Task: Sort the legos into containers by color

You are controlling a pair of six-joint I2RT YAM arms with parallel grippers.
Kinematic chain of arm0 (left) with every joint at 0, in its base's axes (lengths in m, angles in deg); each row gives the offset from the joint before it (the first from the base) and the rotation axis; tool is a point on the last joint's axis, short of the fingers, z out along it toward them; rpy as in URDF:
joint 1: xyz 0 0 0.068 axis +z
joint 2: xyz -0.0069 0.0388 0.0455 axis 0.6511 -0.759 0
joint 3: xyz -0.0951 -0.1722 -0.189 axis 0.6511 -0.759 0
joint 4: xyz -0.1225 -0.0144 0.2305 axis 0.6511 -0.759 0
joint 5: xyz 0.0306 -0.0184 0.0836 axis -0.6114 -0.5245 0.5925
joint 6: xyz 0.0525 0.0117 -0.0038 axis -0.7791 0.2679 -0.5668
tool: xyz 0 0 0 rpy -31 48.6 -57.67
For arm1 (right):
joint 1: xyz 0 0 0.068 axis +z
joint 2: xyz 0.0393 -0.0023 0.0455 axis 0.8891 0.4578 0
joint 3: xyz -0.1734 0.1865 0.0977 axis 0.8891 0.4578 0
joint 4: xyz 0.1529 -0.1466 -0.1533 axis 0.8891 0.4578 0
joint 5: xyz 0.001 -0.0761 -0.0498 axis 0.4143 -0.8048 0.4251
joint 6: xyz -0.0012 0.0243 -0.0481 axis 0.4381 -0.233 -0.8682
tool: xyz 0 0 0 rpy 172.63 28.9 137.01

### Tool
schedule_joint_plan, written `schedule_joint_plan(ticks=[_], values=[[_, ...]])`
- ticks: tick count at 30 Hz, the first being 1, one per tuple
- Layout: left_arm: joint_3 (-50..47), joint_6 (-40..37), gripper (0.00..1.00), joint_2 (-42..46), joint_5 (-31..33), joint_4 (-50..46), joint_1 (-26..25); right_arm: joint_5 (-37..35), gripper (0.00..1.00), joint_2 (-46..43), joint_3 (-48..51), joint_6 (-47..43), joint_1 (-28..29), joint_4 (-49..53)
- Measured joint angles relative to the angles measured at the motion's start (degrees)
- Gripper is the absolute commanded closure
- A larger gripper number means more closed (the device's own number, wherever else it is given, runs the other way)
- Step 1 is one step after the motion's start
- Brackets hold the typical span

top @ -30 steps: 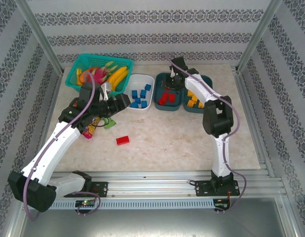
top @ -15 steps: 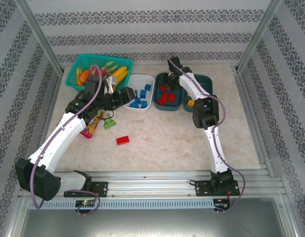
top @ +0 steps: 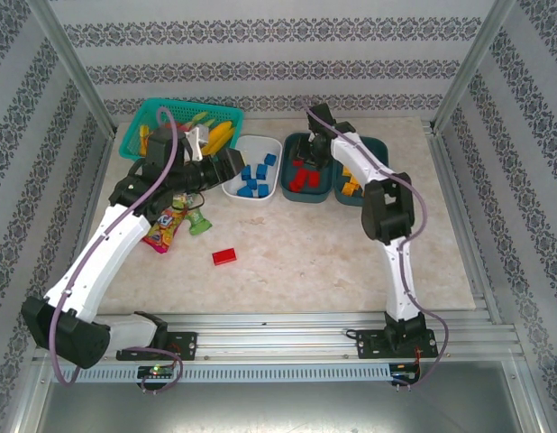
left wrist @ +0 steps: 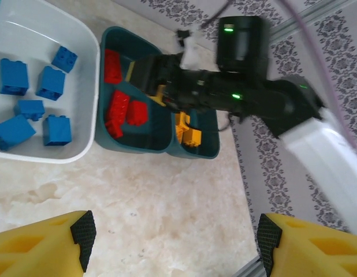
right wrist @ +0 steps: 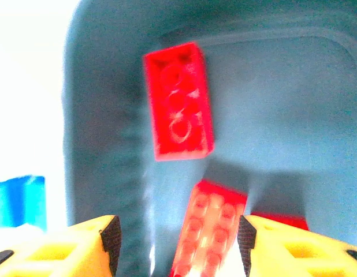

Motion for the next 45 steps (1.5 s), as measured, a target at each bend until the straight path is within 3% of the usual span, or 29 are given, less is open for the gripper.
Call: schedule_joint_plan(ticks=[3,6,13,21,27,34,39,45], values=[[0.0,-1.0,0.23,3.4,2.6,-3.8,0.0,-1.4,0.39,-11.1,11.0,-4.3,4.1,-5.4],[-0.6,-1.8,0.23,9.0,6.0,-7.0,0.0,-1.5,0.38,-20.9,22.1,-10.8,11.9,-12.5],[-4.9,-1.9,0.24,22.7,12.0,-14.5,0.0,1.5,0.36,-23.1,34.4,-23.8,27.2,-17.2],[-11.7,0.0,0.26,33.4,15.0,-22.8,0.0,-1.0,0.26,-12.2,26.9,-35.2,37.4,-12.0],[-12.1,0.7,0.26,35.4,16.2,-26.4,0.0,-4.1,0.17,-6.3,23.6,-39.2,38.9,-8.7],[-12.0,1.2,0.26,35.3,16.3,-27.5,0.0,-7.3,0.17,-4.4,22.6,-40.2,38.9,-6.8],[-12.0,1.6,0.27,35.3,16.3,-27.5,0.0,-7.8,0.27,-1.4,17.9,-40.7,38.9,-5.4],[-12.0,1.6,0.27,35.1,16.3,-27.5,0.0,-6.1,0.61,1.9,12.5,-40.2,38.9,-3.1]])
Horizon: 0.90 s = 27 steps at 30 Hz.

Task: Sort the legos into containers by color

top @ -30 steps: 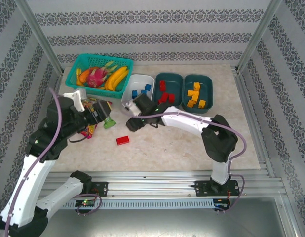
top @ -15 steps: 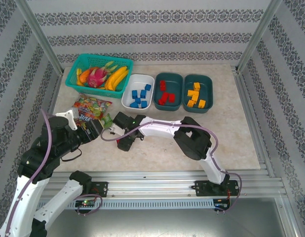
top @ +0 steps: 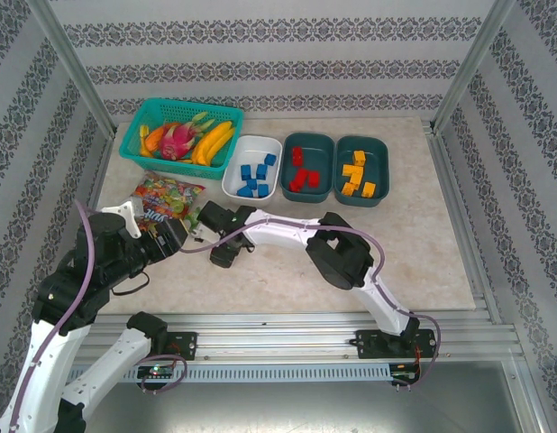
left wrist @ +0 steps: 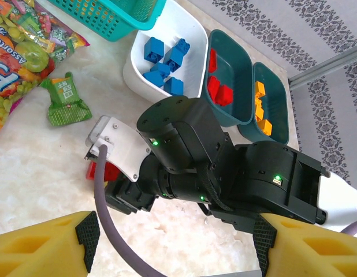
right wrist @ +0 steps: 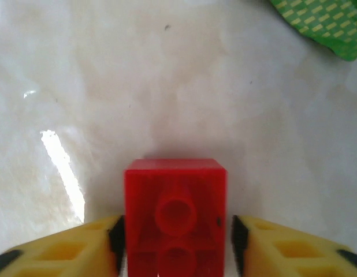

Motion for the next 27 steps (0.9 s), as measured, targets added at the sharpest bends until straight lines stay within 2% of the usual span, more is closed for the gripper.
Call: schedule_joint_plan(ticks=[7,15,20,27], values=[[0.0,0.0,0.27,-0.5,0.0,0.0,0.0,1.8,0.76,0.7,-1.5,2.1,-0.7,1.4],[-0.6,0.0,0.27,-4.2,-2.0,2.6,0.0,3.8,0.77,-1.9,0.2,6.5,-5.1,1.2],[-2.3,0.2,0.27,-11.4,-6.4,8.7,0.0,4.8,0.78,-9.0,1.5,10.6,-12.0,1.1],[-1.0,0.4,0.27,-28.4,-11.3,19.4,-1.6,5.8,0.78,-15.8,0.9,20.8,-27.7,0.3]])
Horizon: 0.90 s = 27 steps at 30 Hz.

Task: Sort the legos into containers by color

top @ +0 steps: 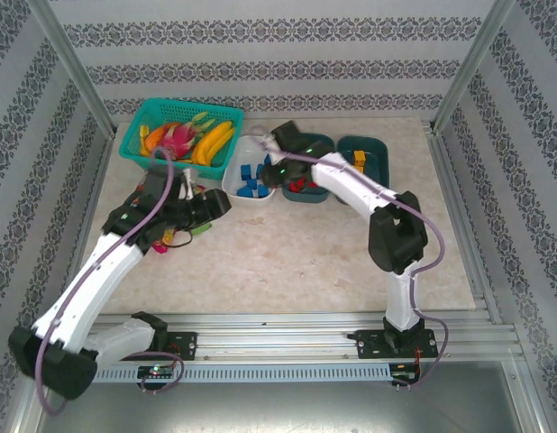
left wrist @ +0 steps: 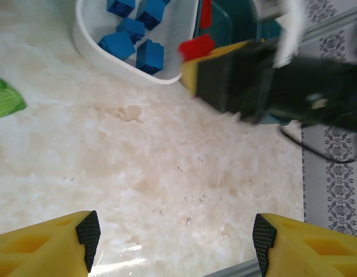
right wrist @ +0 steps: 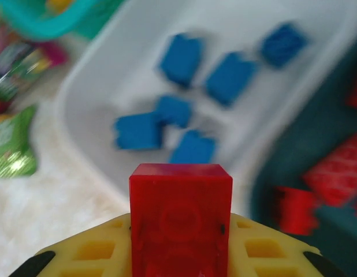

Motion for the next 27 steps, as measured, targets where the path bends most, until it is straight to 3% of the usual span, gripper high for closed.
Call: schedule_joint_plan(ticks=[6,15,20,27], values=[[7.1,-0.3,0.27,-13.7,-1.9,6.7,-3.7,-2.8,0.78,6.9,-11.9,7.6,-10.8,5.7],[18.6,-0.2,0.27,-26.9,-3.5,12.6,-4.2,-5.6,0.75,28.3,-40.8,11.3,-13.4,16.4],[25.6,-0.5,0.27,-31.3,-4.1,13.3,-4.2,-5.4,0.68,33.2,-42.4,12.7,-14.7,19.1],[30.0,-1.2,0.27,-33.0,-4.4,13.3,-4.2,-4.1,0.45,35.7,-42.4,13.2,-16.2,19.6]])
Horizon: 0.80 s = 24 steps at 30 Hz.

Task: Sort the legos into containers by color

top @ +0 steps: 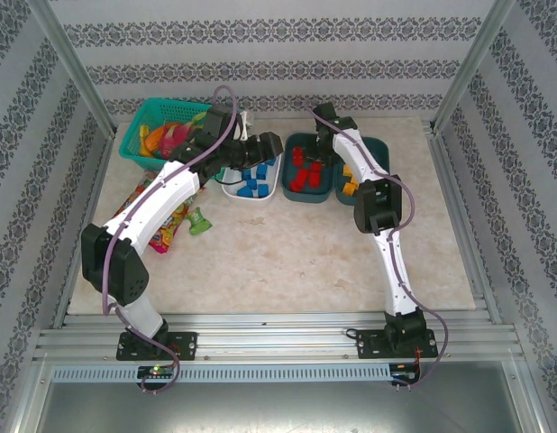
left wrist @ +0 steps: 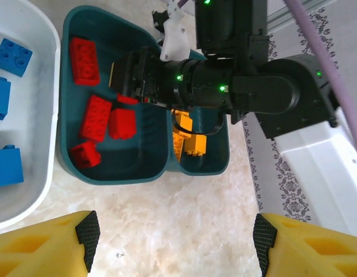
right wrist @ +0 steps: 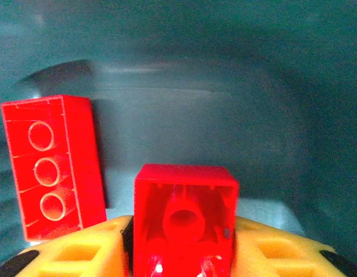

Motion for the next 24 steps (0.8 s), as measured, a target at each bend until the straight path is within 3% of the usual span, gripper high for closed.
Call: schedule_joint_plan(ticks=[8,12,18,24], values=[[0.3,-0.9,0.27,0.1,0.0,-0.9,0.0,0.2,0.42,-1.0,0.7,-0.4,1.0,-0.8],[-0.2,-1.2,0.27,1.6,0.6,-2.4,0.0,-0.6,0.42,-7.3,4.9,-0.5,2.2,-1.8],[-3.8,-1.9,0.26,8.9,3.3,-5.2,0.0,-3.0,0.41,-30.2,23.7,-0.3,4.3,-9.6],[-11.2,-2.0,0.25,19.7,7.8,-8.4,0.0,-6.8,0.32,-58.7,53.4,-0.1,6.9,-21.9]])
